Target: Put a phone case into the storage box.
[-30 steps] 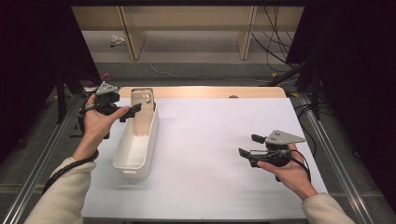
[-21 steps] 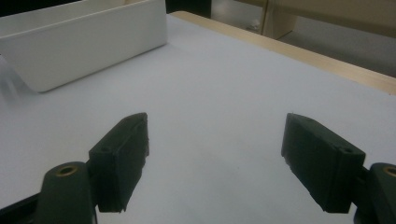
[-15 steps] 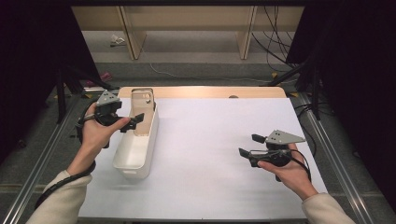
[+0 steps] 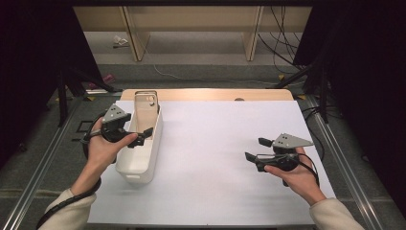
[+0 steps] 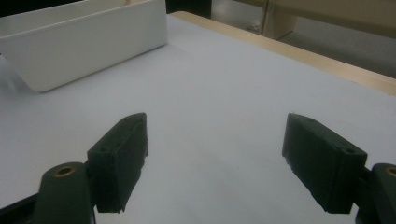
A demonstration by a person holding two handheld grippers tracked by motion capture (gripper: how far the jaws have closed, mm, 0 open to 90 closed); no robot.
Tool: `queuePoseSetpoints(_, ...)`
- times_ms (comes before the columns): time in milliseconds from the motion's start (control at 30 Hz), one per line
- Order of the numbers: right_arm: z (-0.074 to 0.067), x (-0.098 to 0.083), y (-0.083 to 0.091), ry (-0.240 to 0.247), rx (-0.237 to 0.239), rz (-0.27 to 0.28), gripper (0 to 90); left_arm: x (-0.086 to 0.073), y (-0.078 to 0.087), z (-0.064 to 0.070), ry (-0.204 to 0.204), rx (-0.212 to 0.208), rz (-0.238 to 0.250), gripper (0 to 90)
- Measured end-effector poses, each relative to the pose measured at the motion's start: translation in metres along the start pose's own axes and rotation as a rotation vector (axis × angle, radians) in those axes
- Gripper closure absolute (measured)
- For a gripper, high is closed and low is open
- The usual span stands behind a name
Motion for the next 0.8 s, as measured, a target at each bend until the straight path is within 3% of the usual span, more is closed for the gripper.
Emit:
queuePoseSetpoints(533,0.000,-0.001,0.000,0.003,0.003,-0.006,23.0,-0.018,0.009,0.035,-0.022,-0.076,0.021,2.5)
queuePoseSetpoints(800,-0.001,-0.001,0.000,0.005,0.004,-0.006,22.9,-0.026,0.017,0.046,-0.029,-0.093,0.039,2.9)
Point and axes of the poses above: each handheld gripper's, and its own axes: y roughly backward along the jaws, x roughly out of its top, z roughly to its right, the point moved 10 cm from there along -y, roughly forward along the jaws, and after that the axes turned 12 degrees about z, right-handed, at the moved point
